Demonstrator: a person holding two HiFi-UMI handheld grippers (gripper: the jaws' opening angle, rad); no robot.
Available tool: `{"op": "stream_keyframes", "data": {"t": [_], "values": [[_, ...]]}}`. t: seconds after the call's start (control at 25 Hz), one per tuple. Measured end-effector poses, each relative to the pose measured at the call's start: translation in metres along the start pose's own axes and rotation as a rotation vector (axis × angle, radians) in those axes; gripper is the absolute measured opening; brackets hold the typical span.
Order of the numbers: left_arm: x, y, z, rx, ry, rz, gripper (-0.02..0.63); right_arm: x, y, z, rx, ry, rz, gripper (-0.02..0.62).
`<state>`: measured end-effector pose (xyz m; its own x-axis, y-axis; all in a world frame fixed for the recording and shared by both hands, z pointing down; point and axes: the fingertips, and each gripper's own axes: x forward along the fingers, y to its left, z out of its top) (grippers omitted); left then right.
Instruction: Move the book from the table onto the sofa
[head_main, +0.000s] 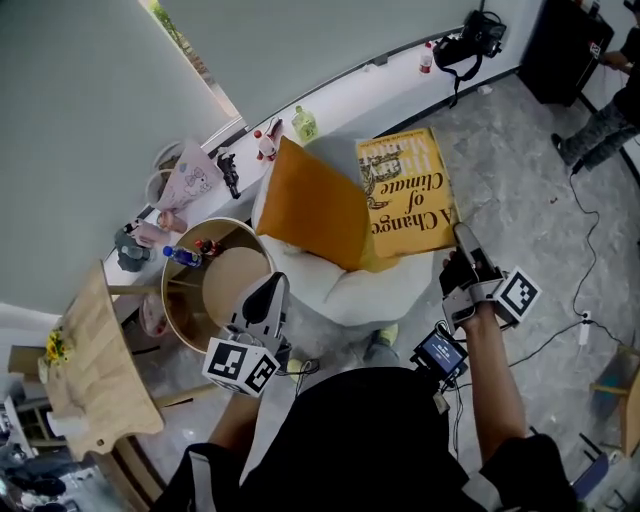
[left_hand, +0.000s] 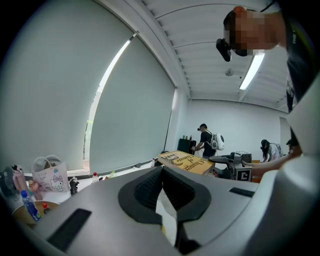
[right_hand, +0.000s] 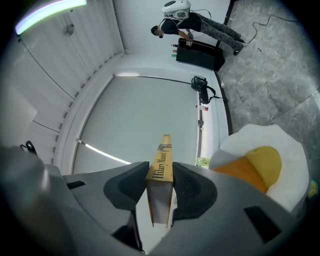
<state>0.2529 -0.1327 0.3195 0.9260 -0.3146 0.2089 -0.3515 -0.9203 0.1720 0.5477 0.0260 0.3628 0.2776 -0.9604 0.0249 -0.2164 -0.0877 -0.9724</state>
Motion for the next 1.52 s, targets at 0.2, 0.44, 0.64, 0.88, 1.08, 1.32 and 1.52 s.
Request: {"op": "stream_keyframes", "data": {"t": [0.2,0.44,0.64,0.88,1.08,1.32,1.52], "values": [[0.024,-0.009,0.006,0.017,0.006,0.010,0.014,0.012,-0.014,0.020,0.025,0.013,0.010,0.153],[0.039,-0.006,-0.001,0.012,0.007,0.001,0.014,0.020,-0.040,0.023,0.016,0.008,-0.001,0.153],[0.057,0.011,-0.009,-0.014,0.033,-0.012,0.014,0.035,-0.063,0.022,0.023,-0.008,-0.031,0.153],[0.077,0.024,-0.020,-0.019,0.055,-0.013,0.014,0.049,-0.109,0.021,0.083,-0.051,-0.057,0.153],[0.092,0.035,-0.042,-0.045,0.068,0.010,0.014,0.061,-0.159,0.016,0.085,-0.038,-0.103,0.153],[0.111,0.066,-0.091,-0.078,0.120,0.018,0.014,0.083,-0.242,-0.009,0.076,-0.035,-0.163,0.153],[0.127,0.095,-0.141,-0.095,0.175,0.028,0.014,0.096,-0.317,-0.033,0.103,-0.056,-0.206,0.153]]}}
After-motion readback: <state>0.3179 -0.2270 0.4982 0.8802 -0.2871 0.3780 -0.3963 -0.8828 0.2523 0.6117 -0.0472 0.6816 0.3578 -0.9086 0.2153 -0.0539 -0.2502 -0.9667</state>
